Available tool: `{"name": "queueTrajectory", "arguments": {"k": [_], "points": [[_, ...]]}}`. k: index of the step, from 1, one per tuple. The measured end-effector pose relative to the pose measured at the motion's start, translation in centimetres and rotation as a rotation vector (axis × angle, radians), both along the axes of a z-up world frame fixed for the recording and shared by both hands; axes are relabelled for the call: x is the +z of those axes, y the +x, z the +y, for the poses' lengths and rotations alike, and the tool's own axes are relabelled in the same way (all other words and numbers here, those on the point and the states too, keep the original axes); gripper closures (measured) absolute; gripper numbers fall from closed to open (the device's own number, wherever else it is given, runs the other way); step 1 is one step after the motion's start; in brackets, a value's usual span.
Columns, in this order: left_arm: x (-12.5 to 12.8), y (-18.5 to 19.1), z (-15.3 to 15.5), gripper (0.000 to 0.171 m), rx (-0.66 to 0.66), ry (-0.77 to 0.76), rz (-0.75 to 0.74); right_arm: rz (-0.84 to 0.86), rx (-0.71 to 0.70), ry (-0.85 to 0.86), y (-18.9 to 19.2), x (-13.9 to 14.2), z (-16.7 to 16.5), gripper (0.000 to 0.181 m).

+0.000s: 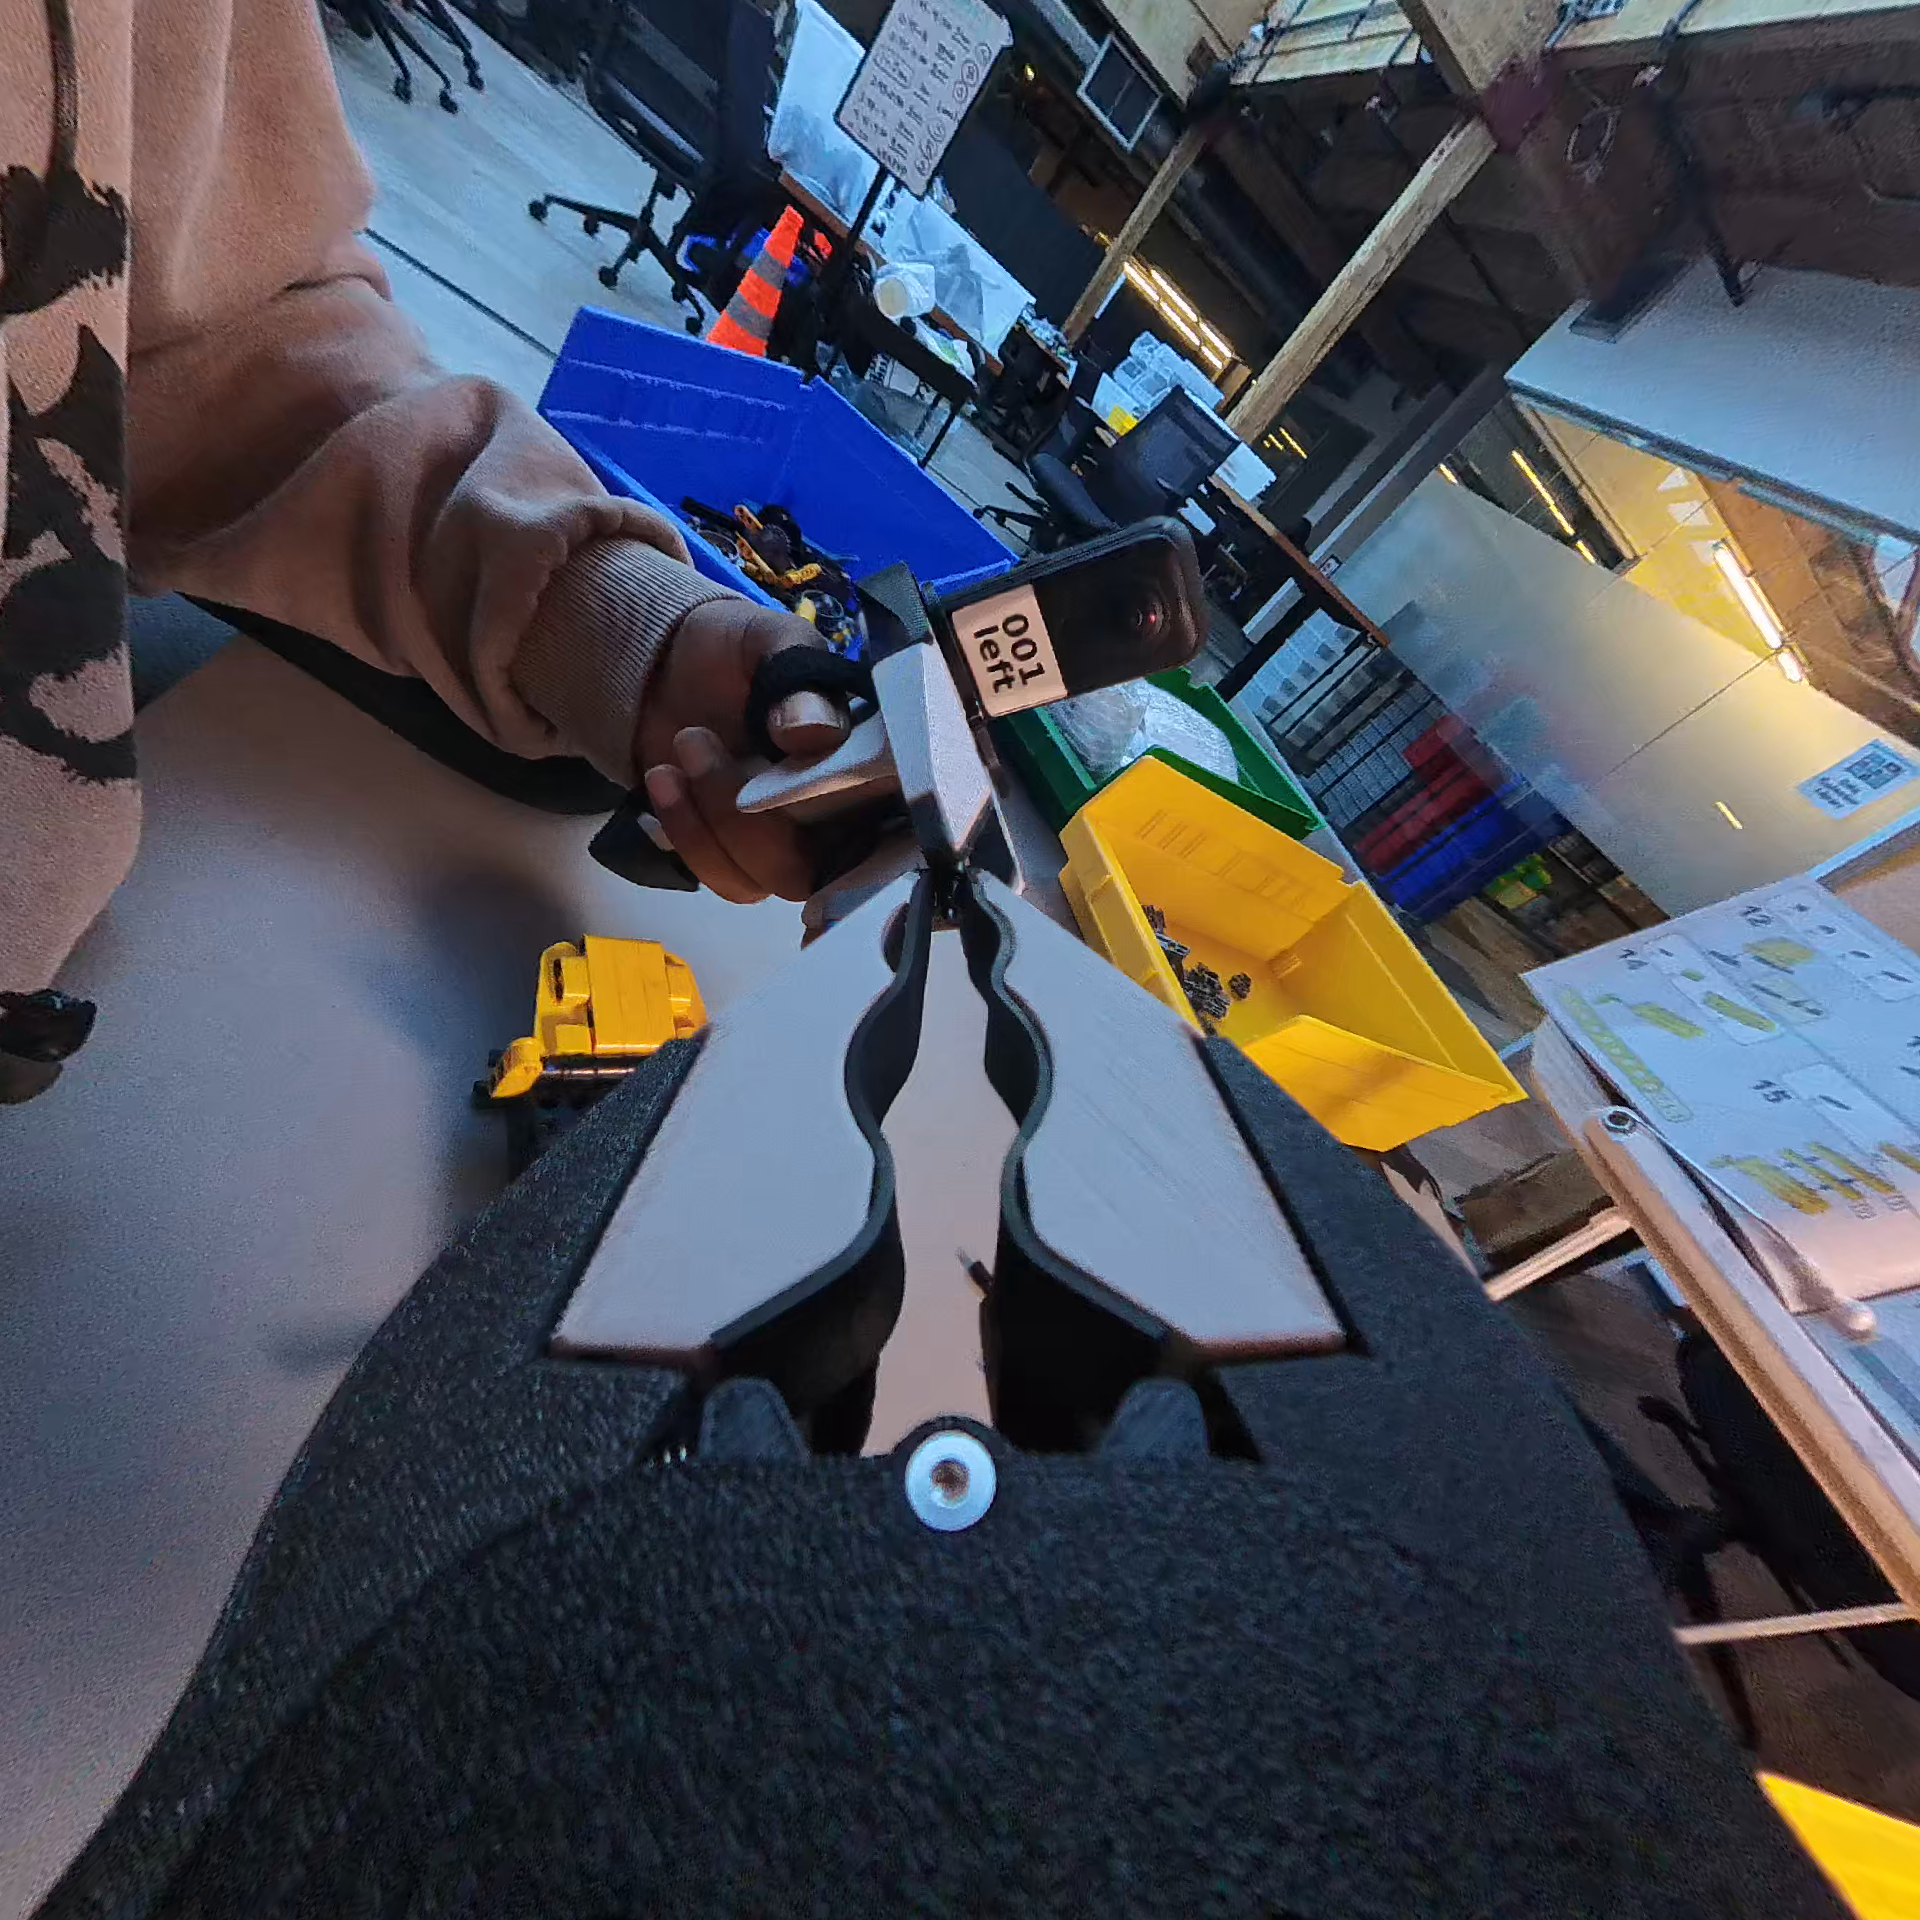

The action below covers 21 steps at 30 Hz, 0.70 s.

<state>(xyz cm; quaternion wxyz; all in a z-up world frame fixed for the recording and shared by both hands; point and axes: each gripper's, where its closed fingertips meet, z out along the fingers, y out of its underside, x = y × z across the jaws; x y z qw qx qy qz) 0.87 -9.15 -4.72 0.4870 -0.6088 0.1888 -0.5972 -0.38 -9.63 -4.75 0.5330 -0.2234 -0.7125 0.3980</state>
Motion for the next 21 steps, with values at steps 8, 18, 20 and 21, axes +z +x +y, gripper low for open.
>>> {"name": "queueTrajectory", "arguments": {"k": [8,18,20,21], "points": [[-0.2,0.1,0.3,0.157,0.007,-0.040,-0.015,-0.032,-0.002,-0.024,0.2,-0.3,0.2,0.179],[-0.5,0.8,-0.1,0.159,-0.001,0.008,0.072,-0.128,0.153,-0.286,1.2,-0.5,-0.1,0.180],[-0.5,0.9,-0.2,0.159,-0.004,0.011,0.075,-0.134,0.162,-0.305,1.3,-0.5,0.0,0.181],[-0.5,0.9,-0.2,0.159,-0.007,0.014,0.076,-0.138,0.166,-0.317,1.4,-0.5,0.0,0.181]]}}
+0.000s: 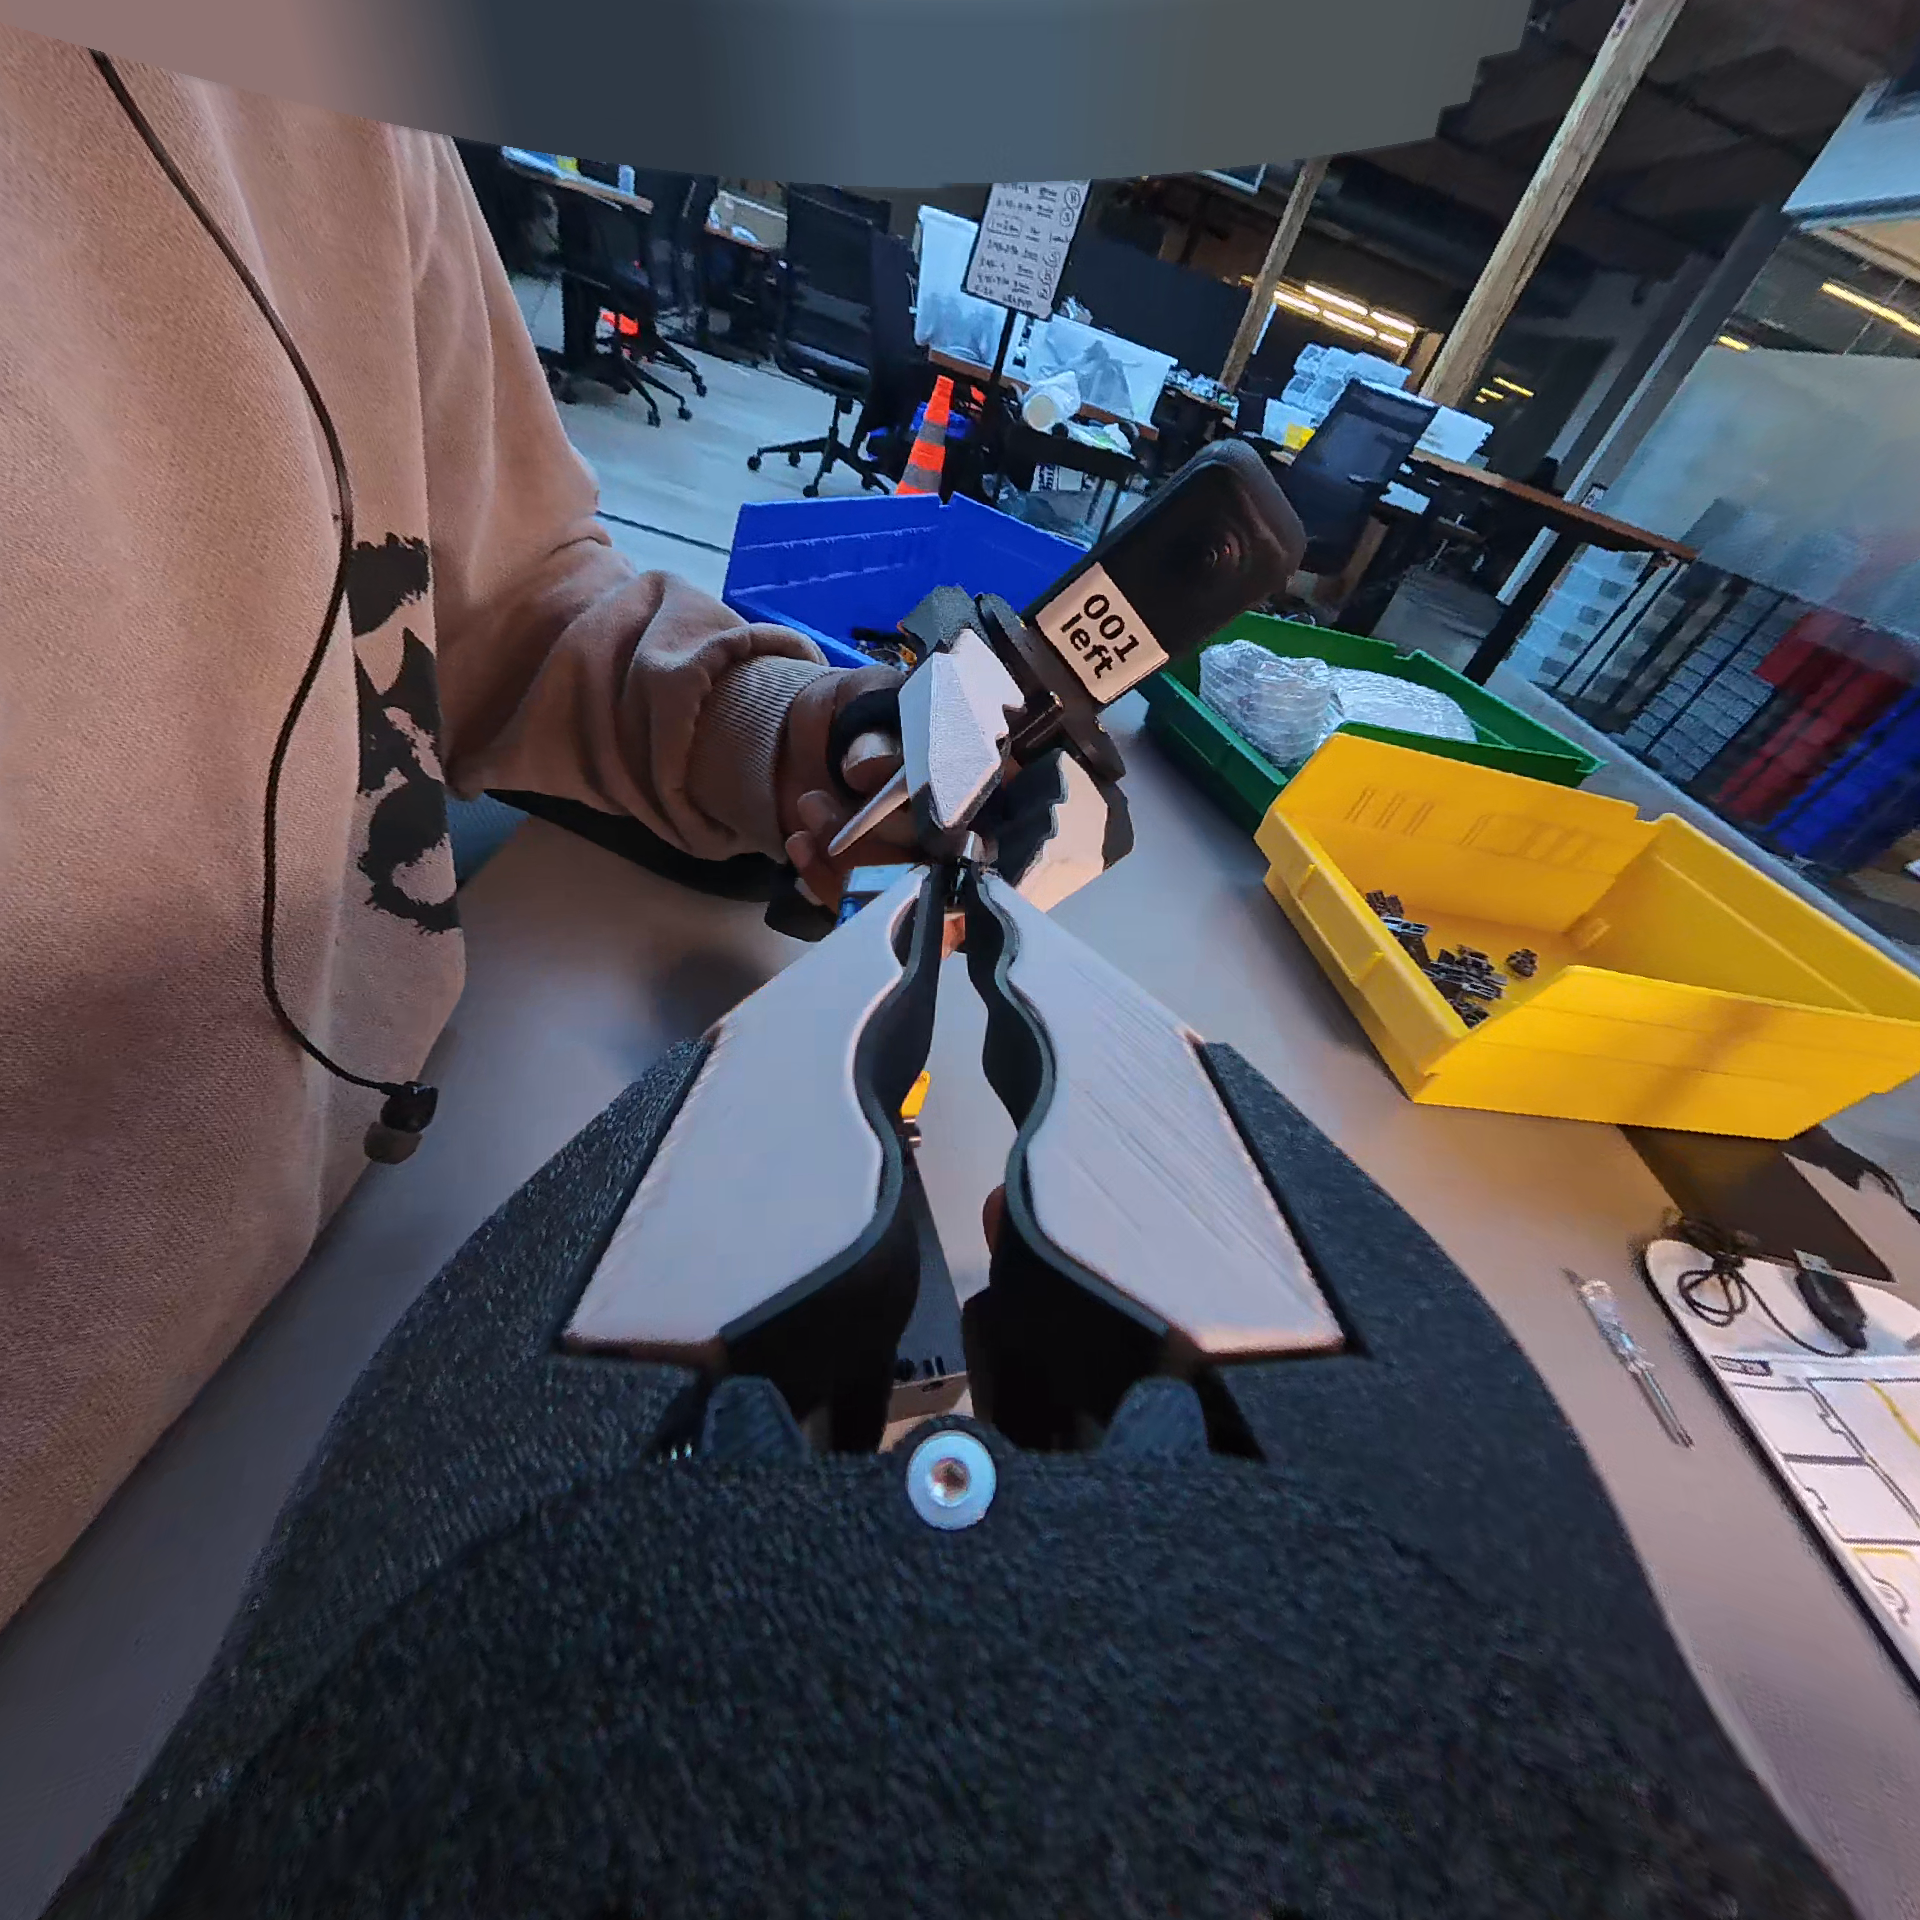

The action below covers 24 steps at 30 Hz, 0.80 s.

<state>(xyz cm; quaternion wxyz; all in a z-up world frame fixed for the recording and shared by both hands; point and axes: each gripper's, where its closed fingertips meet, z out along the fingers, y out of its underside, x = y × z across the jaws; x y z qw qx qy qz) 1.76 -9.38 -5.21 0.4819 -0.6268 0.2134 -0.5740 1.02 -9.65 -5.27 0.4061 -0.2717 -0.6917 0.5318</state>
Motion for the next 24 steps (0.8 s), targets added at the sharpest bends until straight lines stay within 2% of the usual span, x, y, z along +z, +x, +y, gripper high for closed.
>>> {"name": "queueTrajectory", "arguments": {"k": [1,2,3,4,7,10,12,16,24], "points": [[0.5,-0.5,-0.2,0.162,-0.006,0.017,-0.035,-0.001,0.001,-0.004,0.1,0.0,0.2,0.181],[2.7,-4.0,0.3,0.165,0.066,0.011,-0.206,0.015,0.005,-0.051,0.9,0.7,1.1,0.181],[3.2,-7.2,0.6,0.168,0.173,0.040,-0.222,0.028,-0.033,-0.092,1.5,1.3,2.8,0.181],[2.3,-7.5,0.6,0.166,0.227,0.068,-0.106,0.009,-0.059,-0.059,1.7,0.6,3.4,0.181],[0.6,-4.0,1.1,0.164,0.171,0.061,0.018,-0.002,-0.027,-0.019,0.2,-0.9,1.2,0.181],[-0.5,-3.7,1.2,0.165,0.209,0.123,0.154,0.024,-0.040,-0.101,-0.3,-0.1,2.2,0.181],[-1.5,-3.7,1.3,0.165,0.238,0.141,0.234,0.023,-0.030,-0.147,-0.2,0.0,2.1,0.169],[-1.6,-2.9,1.2,0.165,0.246,0.175,0.280,0.016,-0.010,-0.189,-0.2,-0.1,1.5,0.163],[-0.3,-2.5,0.8,0.165,0.285,0.285,0.280,0.005,0.023,-0.289,0.0,0.3,1.4,0.162]]}}
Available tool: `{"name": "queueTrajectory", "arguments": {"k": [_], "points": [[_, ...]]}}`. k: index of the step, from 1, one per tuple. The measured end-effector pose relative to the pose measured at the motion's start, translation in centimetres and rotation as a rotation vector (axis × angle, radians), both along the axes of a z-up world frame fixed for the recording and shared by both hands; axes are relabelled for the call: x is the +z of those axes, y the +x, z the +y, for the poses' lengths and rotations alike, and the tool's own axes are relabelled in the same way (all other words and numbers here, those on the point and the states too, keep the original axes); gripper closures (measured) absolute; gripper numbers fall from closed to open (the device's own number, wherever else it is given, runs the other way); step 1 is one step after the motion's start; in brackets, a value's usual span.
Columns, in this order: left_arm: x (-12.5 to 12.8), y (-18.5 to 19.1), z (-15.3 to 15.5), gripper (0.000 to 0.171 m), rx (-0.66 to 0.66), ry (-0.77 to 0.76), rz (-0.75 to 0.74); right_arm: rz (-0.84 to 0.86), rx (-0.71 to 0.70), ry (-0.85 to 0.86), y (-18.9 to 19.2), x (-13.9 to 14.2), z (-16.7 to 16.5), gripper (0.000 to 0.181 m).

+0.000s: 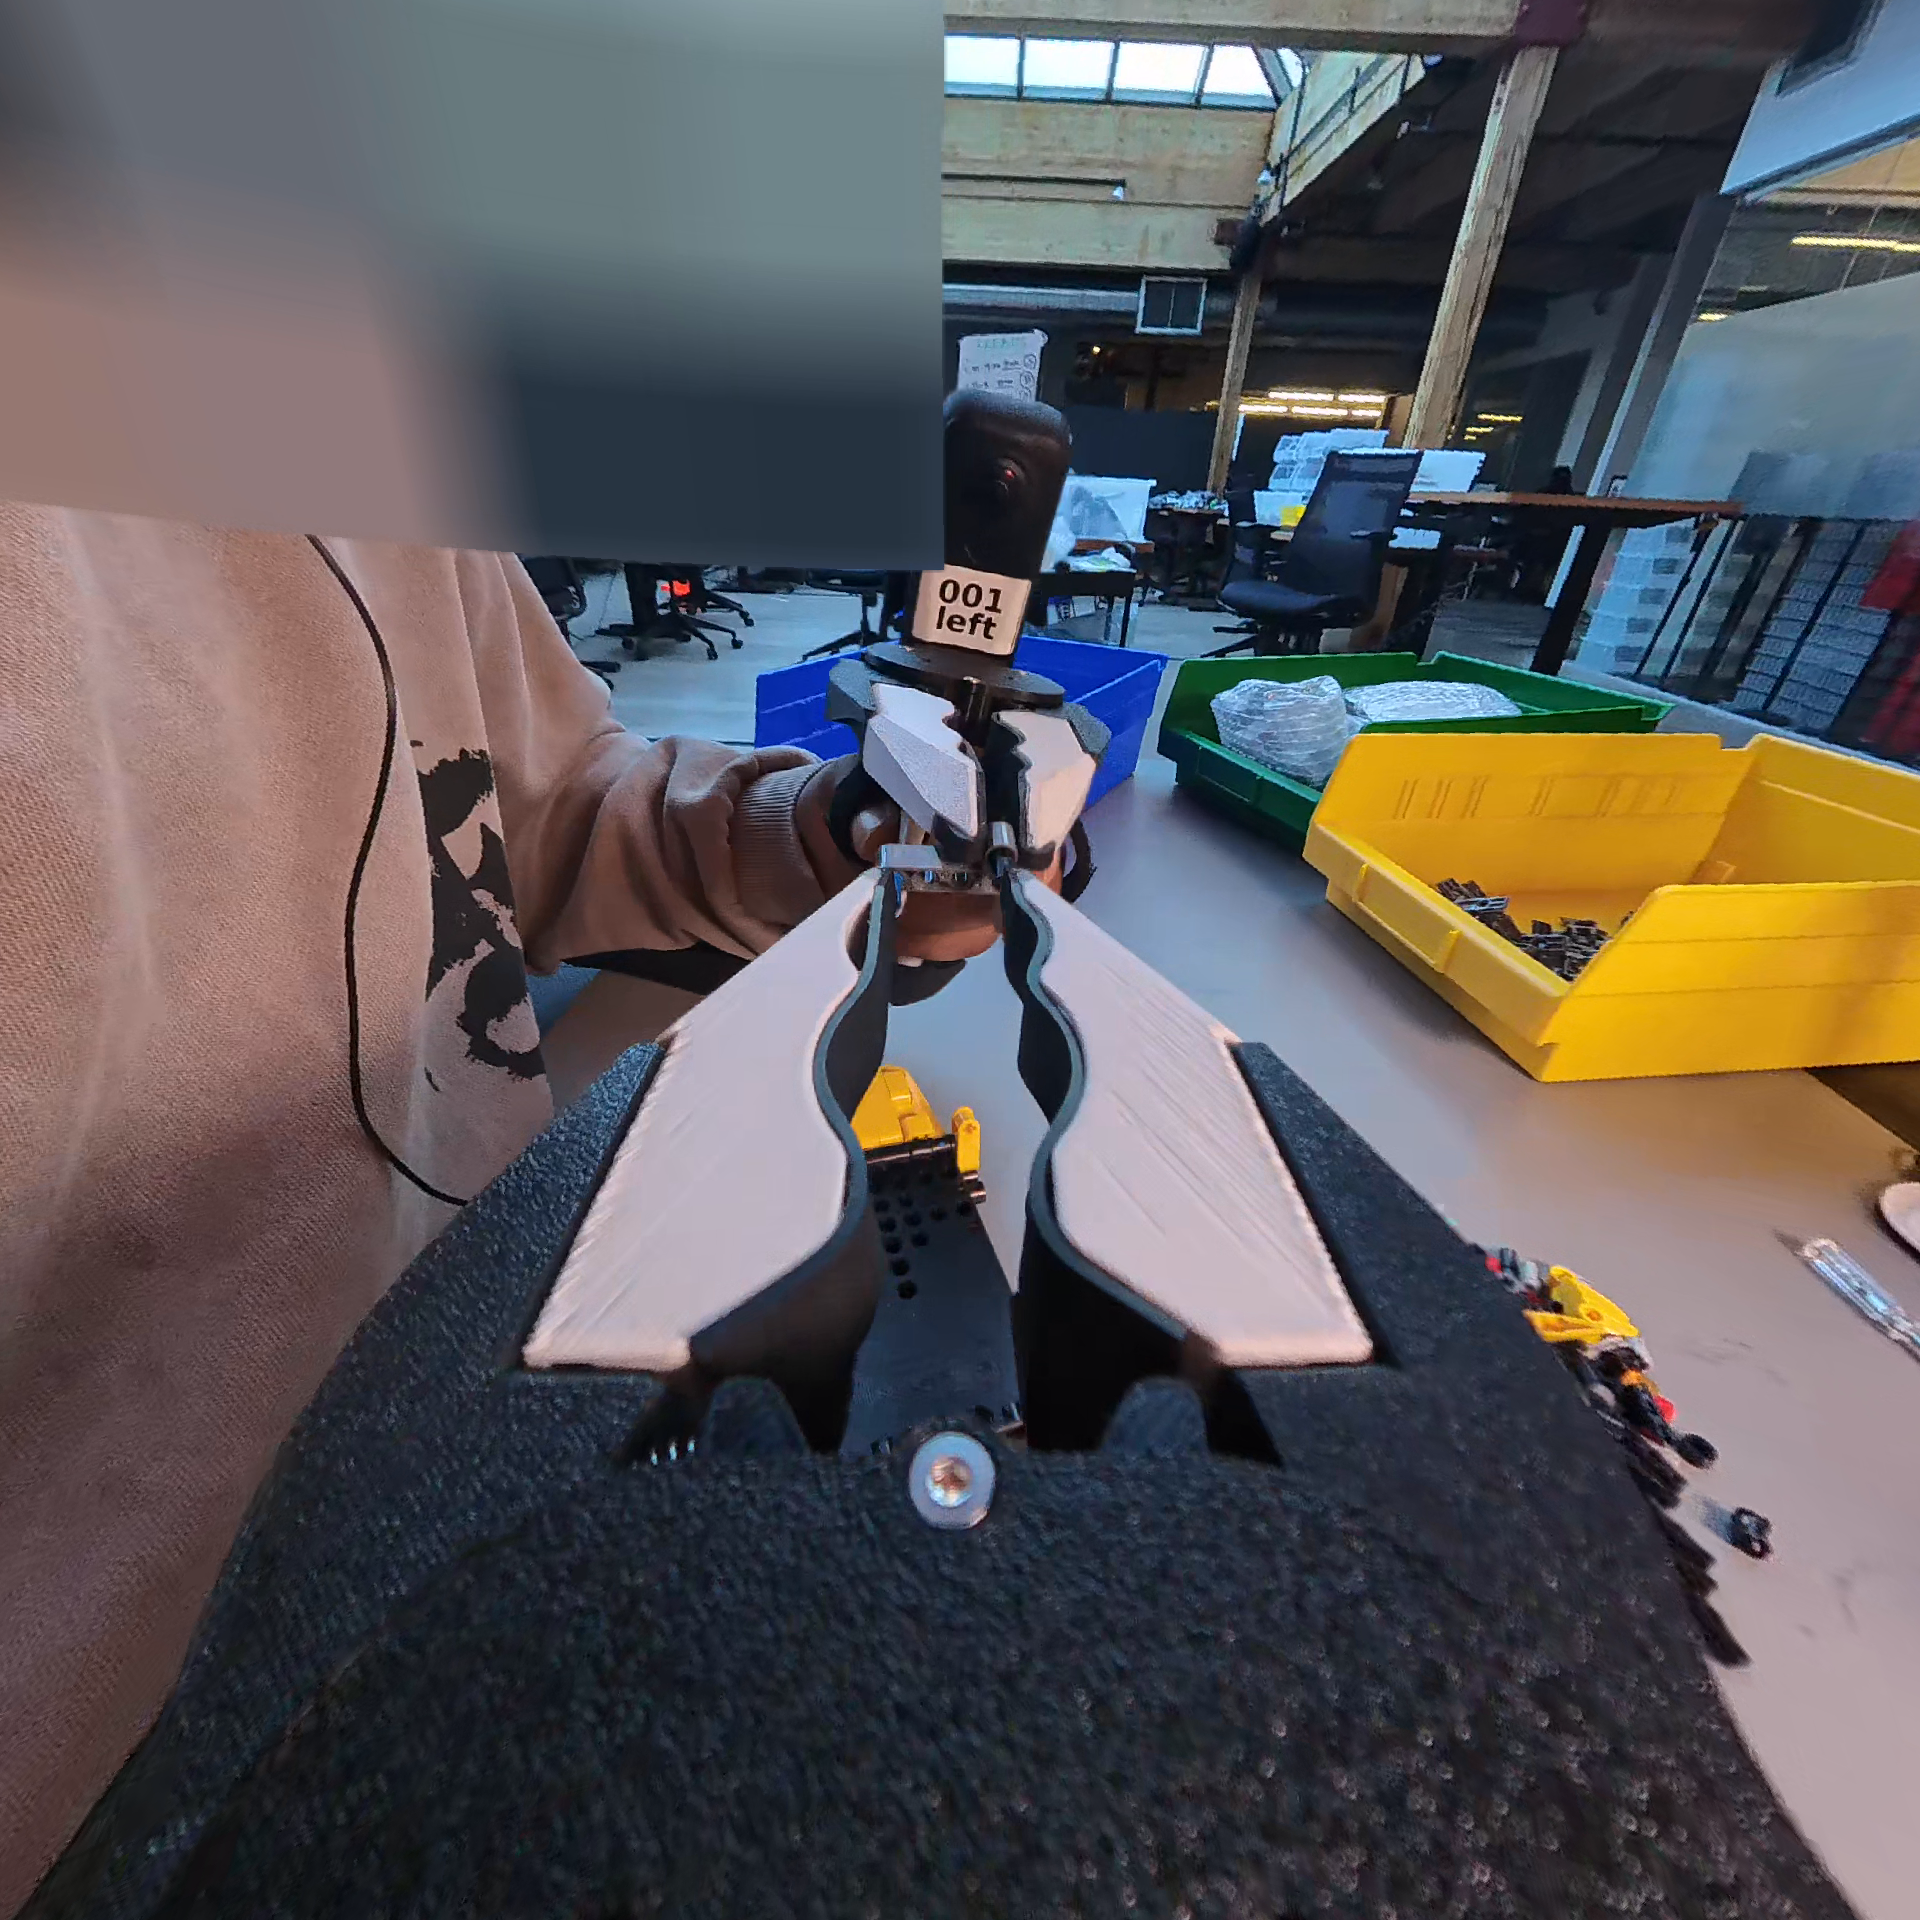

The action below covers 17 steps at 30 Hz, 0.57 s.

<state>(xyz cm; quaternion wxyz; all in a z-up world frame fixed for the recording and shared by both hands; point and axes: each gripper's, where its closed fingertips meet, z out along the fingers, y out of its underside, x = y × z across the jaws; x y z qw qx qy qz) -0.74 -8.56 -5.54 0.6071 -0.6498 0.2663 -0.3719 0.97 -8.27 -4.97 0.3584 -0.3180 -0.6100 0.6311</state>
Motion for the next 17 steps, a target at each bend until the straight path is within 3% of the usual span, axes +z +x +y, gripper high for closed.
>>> {"name": "queueTrajectory", "arguments": {"k": [13,15,17], "points": [[0.4,0.4,-0.3,0.165,0.030,0.097,0.056,-0.003,0.099,-0.104,0.3,0.3,-1.6,0.162],[0.3,0.2,-0.2,0.165,0.033,0.081,0.044,0.032,0.167,-0.284,1.0,2.1,-1.3,0.163],[0.1,0.0,0.1,0.165,0.040,0.059,0.034,0.065,0.263,-0.572,1.8,4.3,0.3,0.163]]}}
